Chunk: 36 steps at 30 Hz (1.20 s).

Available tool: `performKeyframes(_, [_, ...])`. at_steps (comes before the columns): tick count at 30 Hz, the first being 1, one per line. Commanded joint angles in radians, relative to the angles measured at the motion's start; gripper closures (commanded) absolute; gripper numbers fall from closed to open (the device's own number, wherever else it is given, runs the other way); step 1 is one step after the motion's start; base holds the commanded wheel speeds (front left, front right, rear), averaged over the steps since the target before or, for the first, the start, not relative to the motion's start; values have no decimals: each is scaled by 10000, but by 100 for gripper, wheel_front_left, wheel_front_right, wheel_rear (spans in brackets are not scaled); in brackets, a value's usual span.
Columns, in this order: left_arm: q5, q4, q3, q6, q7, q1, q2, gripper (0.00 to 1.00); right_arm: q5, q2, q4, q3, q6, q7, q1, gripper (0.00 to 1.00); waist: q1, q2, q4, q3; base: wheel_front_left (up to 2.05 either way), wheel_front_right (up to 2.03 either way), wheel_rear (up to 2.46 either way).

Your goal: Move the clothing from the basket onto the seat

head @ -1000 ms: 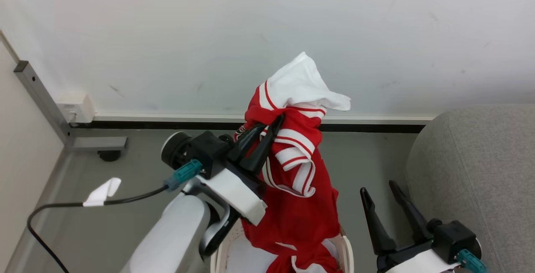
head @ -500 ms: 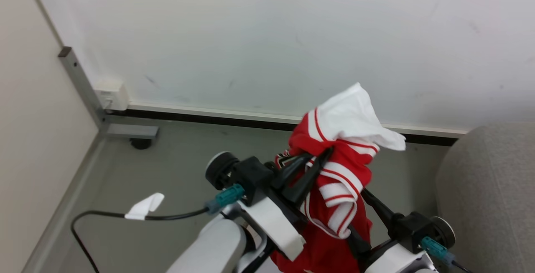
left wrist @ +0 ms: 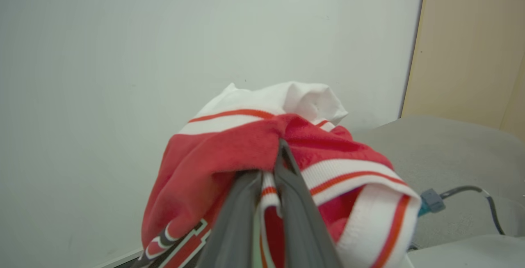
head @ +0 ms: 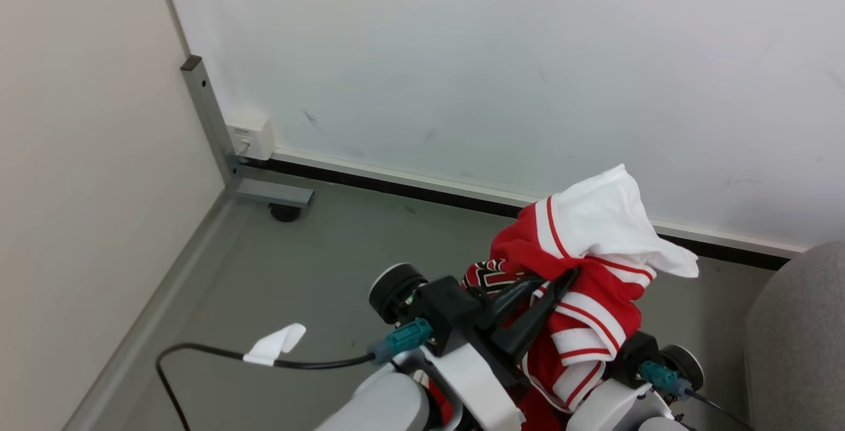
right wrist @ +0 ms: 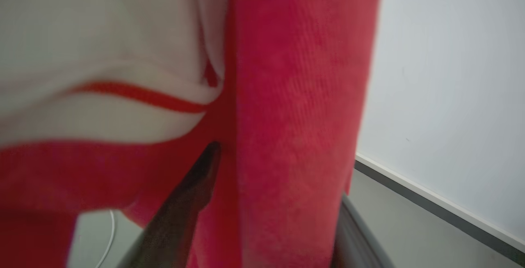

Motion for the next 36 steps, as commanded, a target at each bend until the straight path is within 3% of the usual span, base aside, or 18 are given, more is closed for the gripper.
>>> performKeyframes(1, [-76,-64,6,-18,-57,-51,-23,100,96,33,62,-31,-21,8,-131,80,0,0,46,-4,0,0,0])
performKeyframes(2, [-88,-64,4,-18,-71,-69,-21,100,176,75,49,-87,-21,8,-162,100,0,0,67,-2,0,0,0])
performKeyframes(32, [-353,334,240,421,-204,-101,353,100,554,60,-984,-1354,-21,7,220,100,0,0,-962,169,0,0,0])
performKeyframes(33, [-371,358,242,433,-196,-74,365,75,517,32,-1050,-1410,-21,7,230,100,0,0,-1041,174,0,0,0])
performKeyframes(35, [-374,385,206,446,-159,-42,419,0,482,8,-1201,-1559,-21,7,257,100,0,0,-1221,202,0,0,0])
performKeyframes(36, [-358,399,200,466,-156,-29,441,0,484,-12,-1291,-1660,-21,7,275,100,0,0,-1316,219,0,0,0])
